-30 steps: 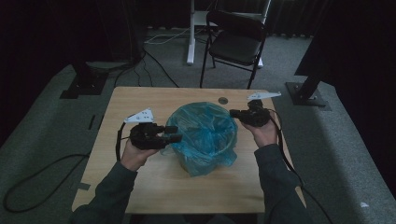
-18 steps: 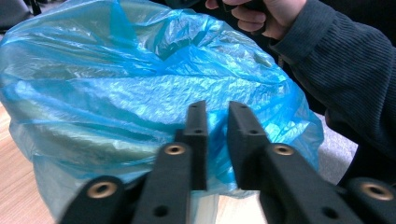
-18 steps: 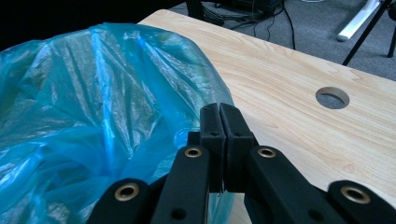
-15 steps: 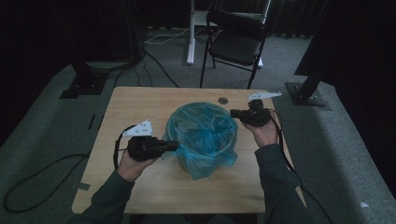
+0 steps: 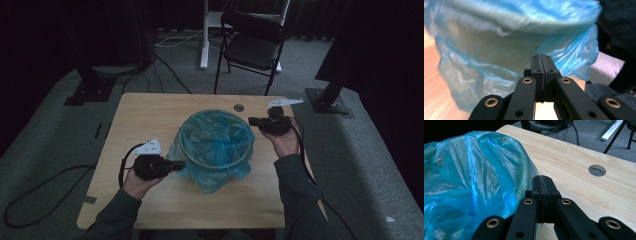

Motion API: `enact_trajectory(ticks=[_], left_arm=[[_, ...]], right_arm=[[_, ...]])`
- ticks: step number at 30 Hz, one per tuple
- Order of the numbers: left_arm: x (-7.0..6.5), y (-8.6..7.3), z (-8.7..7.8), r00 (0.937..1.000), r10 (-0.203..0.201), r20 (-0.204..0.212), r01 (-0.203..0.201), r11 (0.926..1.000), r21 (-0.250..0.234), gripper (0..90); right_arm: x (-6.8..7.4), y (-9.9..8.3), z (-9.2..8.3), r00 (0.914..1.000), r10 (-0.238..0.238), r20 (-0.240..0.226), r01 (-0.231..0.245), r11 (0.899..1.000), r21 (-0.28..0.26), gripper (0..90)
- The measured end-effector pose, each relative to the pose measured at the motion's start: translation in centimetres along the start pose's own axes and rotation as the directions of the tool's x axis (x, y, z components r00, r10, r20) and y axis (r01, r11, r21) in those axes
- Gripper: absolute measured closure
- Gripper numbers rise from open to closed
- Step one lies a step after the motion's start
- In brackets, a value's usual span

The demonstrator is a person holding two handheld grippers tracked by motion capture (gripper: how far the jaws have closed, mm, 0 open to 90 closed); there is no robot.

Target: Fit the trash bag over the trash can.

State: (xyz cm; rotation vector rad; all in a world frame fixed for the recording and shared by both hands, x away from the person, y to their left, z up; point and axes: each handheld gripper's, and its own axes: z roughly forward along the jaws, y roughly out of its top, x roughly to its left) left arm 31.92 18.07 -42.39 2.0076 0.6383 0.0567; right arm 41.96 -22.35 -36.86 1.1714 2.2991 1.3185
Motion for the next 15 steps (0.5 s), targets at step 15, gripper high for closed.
enact_trajectory(ticks=[15], left_arm=[[1.6, 0.1, -2.4, 0.9954, -0.054, -0.079, 0.047, 0.9947, -0.092, 66.1]], right_arm=[[0.6, -0.3, -0.3, 0.9994, -0.025, 0.024, 0.025, 1.000, 0.003, 84.6]])
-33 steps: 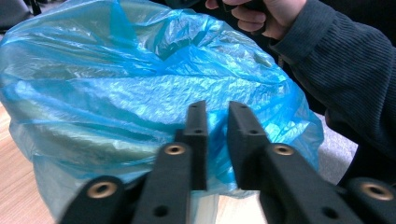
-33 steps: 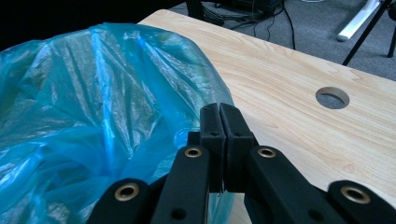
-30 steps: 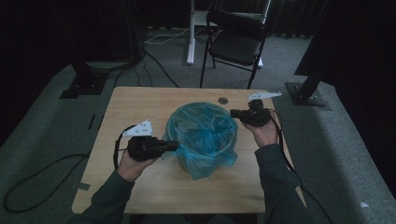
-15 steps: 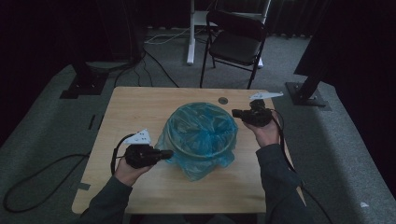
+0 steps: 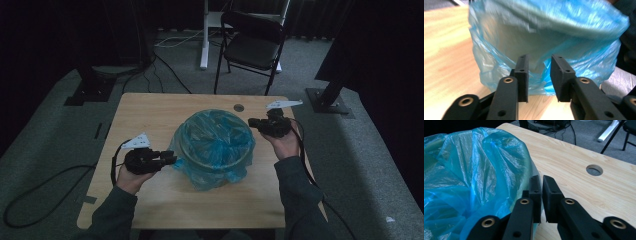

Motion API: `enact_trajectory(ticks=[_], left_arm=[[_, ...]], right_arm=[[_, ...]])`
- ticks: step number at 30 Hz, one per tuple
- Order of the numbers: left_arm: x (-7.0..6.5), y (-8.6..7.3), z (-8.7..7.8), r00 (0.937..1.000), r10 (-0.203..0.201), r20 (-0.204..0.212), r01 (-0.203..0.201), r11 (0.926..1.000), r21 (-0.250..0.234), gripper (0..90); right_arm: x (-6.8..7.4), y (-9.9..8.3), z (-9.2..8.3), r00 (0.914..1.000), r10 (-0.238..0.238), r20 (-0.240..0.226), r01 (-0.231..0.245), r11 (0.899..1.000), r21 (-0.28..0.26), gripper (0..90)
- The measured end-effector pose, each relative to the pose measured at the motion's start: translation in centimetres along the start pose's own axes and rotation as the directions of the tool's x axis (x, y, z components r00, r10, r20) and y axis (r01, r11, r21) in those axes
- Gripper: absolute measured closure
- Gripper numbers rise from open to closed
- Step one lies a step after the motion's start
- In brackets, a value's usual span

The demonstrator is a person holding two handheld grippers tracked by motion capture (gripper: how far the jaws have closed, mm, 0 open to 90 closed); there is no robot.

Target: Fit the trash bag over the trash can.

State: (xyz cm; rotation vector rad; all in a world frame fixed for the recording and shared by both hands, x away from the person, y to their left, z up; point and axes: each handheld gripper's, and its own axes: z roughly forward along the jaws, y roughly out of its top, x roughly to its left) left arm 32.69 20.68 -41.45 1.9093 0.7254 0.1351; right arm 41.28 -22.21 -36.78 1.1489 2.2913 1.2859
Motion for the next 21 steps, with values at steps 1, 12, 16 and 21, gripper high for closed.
enact_trajectory(ticks=[1, 12, 16, 21], left_arm=[[0.0, 0.3, -0.2, 1.0000, 0.001, -0.002, -0.001, 1.0000, -0.009, 64.5], [-0.6, 4.2, -0.4, 0.9982, 0.059, 0.013, -0.058, 0.9967, -0.057, 59.8], [-1.1, 6.1, 0.5, 0.9958, 0.089, 0.019, -0.088, 0.9948, -0.051, 59.0], [-1.5, 8.1, 2.1, 0.9923, 0.118, 0.038, -0.117, 0.9926, -0.034, 58.6]], right_arm=[[0.1, 0.0, -0.1, 1.0000, -0.002, 0.006, 0.002, 1.000, 0.000, 83.4], [-0.2, -1.4, -0.5, 0.9994, 0.014, 0.031, -0.014, 1.000, -0.003, 76.7], [-0.2, -2.0, -0.6, 0.9997, 0.015, 0.020, -0.015, 1.000, -0.002, 75.3], [0.0, -2.7, -0.7, 0.9999, 0.007, 0.011, -0.007, 1.000, -0.003, 73.8]])
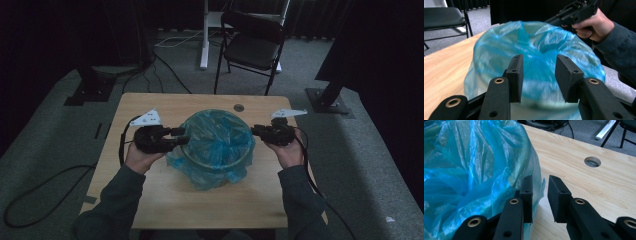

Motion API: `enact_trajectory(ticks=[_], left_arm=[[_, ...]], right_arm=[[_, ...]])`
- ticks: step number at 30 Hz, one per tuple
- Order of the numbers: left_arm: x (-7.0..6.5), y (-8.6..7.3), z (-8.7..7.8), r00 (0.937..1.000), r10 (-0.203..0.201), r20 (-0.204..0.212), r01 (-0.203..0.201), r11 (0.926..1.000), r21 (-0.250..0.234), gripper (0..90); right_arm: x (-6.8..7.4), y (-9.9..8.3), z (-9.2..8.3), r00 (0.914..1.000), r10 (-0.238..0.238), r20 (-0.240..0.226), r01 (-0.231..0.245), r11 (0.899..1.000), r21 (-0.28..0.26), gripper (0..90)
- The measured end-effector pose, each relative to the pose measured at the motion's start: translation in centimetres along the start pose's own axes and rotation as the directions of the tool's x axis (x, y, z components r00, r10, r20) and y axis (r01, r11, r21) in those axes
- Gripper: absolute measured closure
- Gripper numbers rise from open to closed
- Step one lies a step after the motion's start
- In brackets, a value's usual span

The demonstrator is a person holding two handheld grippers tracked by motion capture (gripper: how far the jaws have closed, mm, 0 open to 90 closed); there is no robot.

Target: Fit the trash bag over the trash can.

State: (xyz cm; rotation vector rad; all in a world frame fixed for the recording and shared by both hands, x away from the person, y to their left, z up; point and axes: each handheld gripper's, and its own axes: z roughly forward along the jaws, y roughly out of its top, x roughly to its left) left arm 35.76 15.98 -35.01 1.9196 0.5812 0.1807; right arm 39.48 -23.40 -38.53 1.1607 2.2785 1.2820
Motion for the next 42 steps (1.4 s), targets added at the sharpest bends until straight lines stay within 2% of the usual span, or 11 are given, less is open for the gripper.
enact_trajectory(ticks=[11, 18, 22, 23, 28, 32, 37, 39, 40, 41, 42], left_arm=[[0.2, 4.1, 4.2, 0.9971, 0.076, 0.002, -0.076, 0.9938, 0.082, 58.5], [0.4, 6.3, 6.3, 0.9925, 0.121, -0.015, -0.119, 0.9888, 0.090, 59.4], [0.6, 7.1, 7.5, 0.9908, 0.136, 0.003, -0.135, 0.9834, 0.122, 59.4], [0.7, 7.5, 8.9, 0.9892, 0.146, 0.014, -0.146, 0.9781, 0.148, 59.4], [0.6, 7.9, 11.2, 0.9864, 0.159, 0.041, -0.165, 0.9632, 0.212, 60.0], [0.6, 7.6, 13.1, 0.9807, 0.181, 0.073, -0.195, 0.9303, 0.311, 63.1], [0.5, 6.9, 15.5, 0.9789, 0.195, 0.061, -0.201, 0.8690, 0.452, 63.4], [0.3, 6.8, 16.2, 0.9755, 0.211, 0.061, -0.214, 0.8432, 0.493, 63.5], [0.2, 6.7, 16.6, 0.9719, 0.229, 0.056, -0.224, 0.8248, 0.519, 63.4], [0.1, 6.7, 16.9, 0.9701, 0.237, 0.053, -0.228, 0.8160, 0.531, 63.4], [0.0, 6.7, 17.2, 0.9668, 0.251, 0.046, -0.235, 0.8015, 0.550, 63.5]], right_arm=[[0.1, -1.0, -0.2, 1.0000, 0.001, 0.001, -0.001, 1.000, 0.005, 72.6], [-0.1, -1.5, -0.5, 1.0000, 0.007, -0.004, -0.007, 1.000, 0.001, 72.4], [-0.3, -1.6, -0.7, 0.9999, 0.012, -0.004, -0.012, 1.000, -0.007, 72.3], [-0.2, -1.8, -0.6, 0.9999, 0.015, -0.006, -0.015, 1.000, -0.006, 72.1], [-0.4, -2.0, -0.6, 0.9998, 0.019, -0.003, -0.019, 1.000, -0.002, 72.0], [-0.4, -2.1, -0.5, 0.9997, 0.025, -0.004, -0.025, 1.000, -0.003, 71.9], [-0.3, -2.2, -0.5, 0.9997, 0.024, -0.008, -0.024, 1.000, -0.004, 71.9], [-0.3, -2.2, -0.4, 0.9997, 0.023, -0.008, -0.023, 1.000, -0.003, 71.8], [-0.3, -2.2, -0.4, 0.9997, 0.023, -0.008, -0.023, 1.000, -0.004, 71.8], [-0.3, -2.2, -0.4, 0.9998, 0.019, -0.009, -0.020, 1.000, -0.004, 71.8], [-0.3, -2.2, -0.4, 0.9998, 0.019, -0.008, -0.019, 1.000, -0.002, 71.8]])
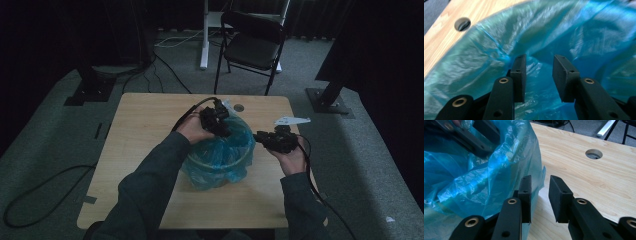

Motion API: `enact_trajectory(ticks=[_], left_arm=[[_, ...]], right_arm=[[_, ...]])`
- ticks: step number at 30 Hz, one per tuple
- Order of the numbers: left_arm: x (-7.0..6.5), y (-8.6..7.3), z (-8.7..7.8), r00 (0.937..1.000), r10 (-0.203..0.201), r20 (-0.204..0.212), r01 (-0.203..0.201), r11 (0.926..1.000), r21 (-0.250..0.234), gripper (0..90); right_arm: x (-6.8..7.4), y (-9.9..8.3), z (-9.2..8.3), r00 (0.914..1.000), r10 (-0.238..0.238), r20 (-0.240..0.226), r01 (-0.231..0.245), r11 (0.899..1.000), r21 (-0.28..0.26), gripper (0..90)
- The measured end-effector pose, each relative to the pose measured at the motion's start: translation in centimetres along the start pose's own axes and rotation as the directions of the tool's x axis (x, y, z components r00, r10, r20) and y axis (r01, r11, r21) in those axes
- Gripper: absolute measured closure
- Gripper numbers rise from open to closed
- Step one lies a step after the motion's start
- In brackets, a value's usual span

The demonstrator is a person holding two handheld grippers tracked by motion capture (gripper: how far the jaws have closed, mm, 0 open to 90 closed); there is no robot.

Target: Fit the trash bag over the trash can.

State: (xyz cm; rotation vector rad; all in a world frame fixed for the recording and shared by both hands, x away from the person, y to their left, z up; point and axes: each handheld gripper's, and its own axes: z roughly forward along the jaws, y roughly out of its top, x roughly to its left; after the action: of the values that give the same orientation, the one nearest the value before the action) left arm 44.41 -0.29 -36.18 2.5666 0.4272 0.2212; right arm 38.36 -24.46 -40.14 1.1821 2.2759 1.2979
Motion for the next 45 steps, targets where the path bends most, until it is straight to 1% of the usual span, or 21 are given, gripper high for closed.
enact_trajectory(ticks=[3, 5, 11, 12, 13, 17, 19, 21, 23, 28, 30, 33, 34, 35, 39, 40, 41, 42, 43, 44, 45], left_arm=[[-0.2, 0.3, 1.0, 0.9997, 0.019, -0.017, -0.018, 0.9978, 0.063, 63.4], [-0.3, 0.5, 1.6, 0.9989, 0.033, -0.033, -0.029, 0.9935, 0.110, 63.2], [-0.3, 0.8, 3.1, 0.9987, 0.037, -0.034, -0.029, 0.9810, 0.192, 61.9], [-0.3, 0.8, 3.1, 0.9987, 0.037, -0.034, -0.029, 0.9810, 0.192, 61.3], [-0.4, 0.8, 3.6, 0.9984, 0.044, -0.034, -0.035, 0.9741, 0.224, 61.2], [-0.6, 0.8, 4.3, 0.9979, 0.049, -0.042, -0.036, 0.9632, 0.266, 60.0], [-0.5, 0.8, 4.6, 0.9978, 0.050, -0.044, -0.035, 0.9546, 0.296, 59.8], [-0.6, 0.8, 4.8, 0.9966, 0.062, -0.054, -0.042, 0.9506, 0.308, 59.4], [-0.6, 0.8, 4.5, 0.9963, 0.064, -0.058, -0.045, 0.9571, 0.286, 59.0], [-0.6, 0.9, 2.9, 0.9937, 0.053, -0.098, -0.032, 0.9783, 0.205, 57.6], [-0.5, 0.8, 1.9, 0.9937, 0.037, -0.106, -0.021, 0.9880, 0.153, 56.6], [-0.1, 0.6, 0.0, 0.9937, -0.001, -0.112, 0.009, 0.9975, 0.069, 56.1], [0.0, 0.5, -0.6, 0.9931, -0.010, -0.116, 0.016, 0.9987, 0.048, 56.0], [0.0, 0.5, -0.6, 0.9931, -0.010, -0.116, 0.016, 0.9987, 0.048, 55.3], [0.7, -0.4, -2.7, 0.9881, -0.057, -0.143, 0.052, 0.9979, -0.037, 53.3], [0.7, -0.4, -2.7, 0.9881, -0.057, -0.143, 0.052, 0.9979, -0.037, 52.9], [1.0, -1.5, -4.4, 0.9832, -0.089, -0.159, 0.072, 0.9915, -0.108, 52.1], [1.0, -1.5, -4.4, 0.9832, -0.089, -0.159, 0.072, 0.9915, -0.108, 51.8], [1.2, -2.2, -5.4, 0.9771, -0.114, -0.180, 0.088, 0.9853, -0.146, 51.5], [1.2, -2.2, -5.4, 0.9771, -0.114, -0.180, 0.088, 0.9853, -0.146, 50.6], [1.3, -2.7, -5.8, 0.9726, -0.127, -0.194, 0.095, 0.9809, -0.170, 50.4]], right_arm=[[0.0, -0.1, 0.1, 1.0000, 0.005, -0.003, -0.005, 1.000, -0.001, 71.6], [0.1, -0.1, 0.1, 1.0000, 0.002, -0.003, -0.002, 1.000, -0.001, 71.6], [0.0, -0.1, 0.0, 1.0000, 0.003, -0.003, -0.003, 1.000, -0.002, 71.5], [0.0, -0.1, 0.0, 1.0000, 0.004, -0.004, -0.004, 1.000, -0.002, 71.6], [0.0, -0.1, -0.1, 1.0000, 0.002, -0.004, -0.003, 1.000, -0.004, 71.6], [0.0, -0.1, -0.2, 1.0000, 0.002, -0.003, -0.002, 1.000, -0.005, 71.4], [0.1, -0.1, -0.2, 1.0000, 0.003, -0.004, -0.003, 1.000, -0.004, 71.2], [0.1, -0.1, -0.2, 1.0000, 0.001, -0.004, -0.001, 1.000, -0.006, 71.1], [0.1, -0.2, -0.2, 1.0000, 0.000, -0.005, 0.000, 1.000, -0.006, 70.9], [0.0, -0.2, -0.3, 1.0000, 0.000, -0.004, 0.000, 1.000, -0.008, 70.5], [0.0, -0.2, -0.3, 1.0000, 0.000, -0.003, 0.000, 1.000, -0.008, 70.0], [-0.1, -0.3, -0.3, 1.0000, 0.000, -0.001, 0.000, 1.000, -0.012, 69.8], [-0.1, -0.3, -0.3, 1.0000, 0.000, 0.000, 0.000, 1.000, -0.010, 69.7], [-0.1, -0.3, -0.3, 1.0000, 0.000, 0.000, 0.000, 1.000, -0.010, 69.7], [0.0, -0.2, -0.2, 1.0000, -0.004, -0.003, 0.004, 1.000, -0.008, 69.1], [0.0, -0.2, -0.2, 1.0000, -0.004, -0.003, 0.004, 1.000, -0.008, 69.1], [0.0, -0.2, -0.2, 1.0000, -0.004, -0.003, 0.004, 1.000, -0.008, 68.9], [0.0, -0.2, -0.3, 1.0000, -0.005, -0.004, 0.005, 1.000, -0.008, 68.8], [0.0, -0.2, -0.3, 1.0000, -0.004, -0.003, 0.004, 1.000, -0.008, 68.7], [0.0, -0.2, -0.3, 1.0000, -0.004, -0.003, 0.004, 1.000, -0.008, 68.7], [-0.1, -0.2, -0.4, 1.0000, -0.002, 0.000, 0.002, 1.000, -0.007, 68.5]])
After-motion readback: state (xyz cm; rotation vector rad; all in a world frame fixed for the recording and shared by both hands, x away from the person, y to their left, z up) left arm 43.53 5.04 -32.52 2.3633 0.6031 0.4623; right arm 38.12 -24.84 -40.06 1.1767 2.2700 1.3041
